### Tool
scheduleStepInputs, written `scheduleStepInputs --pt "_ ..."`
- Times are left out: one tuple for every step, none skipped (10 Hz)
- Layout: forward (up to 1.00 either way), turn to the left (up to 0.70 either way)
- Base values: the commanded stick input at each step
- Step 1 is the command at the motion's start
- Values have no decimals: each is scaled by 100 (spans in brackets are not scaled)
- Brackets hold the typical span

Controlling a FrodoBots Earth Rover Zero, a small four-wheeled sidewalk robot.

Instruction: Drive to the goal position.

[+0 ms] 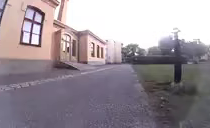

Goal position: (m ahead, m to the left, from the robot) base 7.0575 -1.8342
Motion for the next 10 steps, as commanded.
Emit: scheduleStepInputs --pt "100 0" --pt "100 0" --pt "100 0" --pt "100 0" --pt "100 0" --pt "100 0" --pt "100 0" --pt "100 0" --pt "100 0" --pt "100 0"
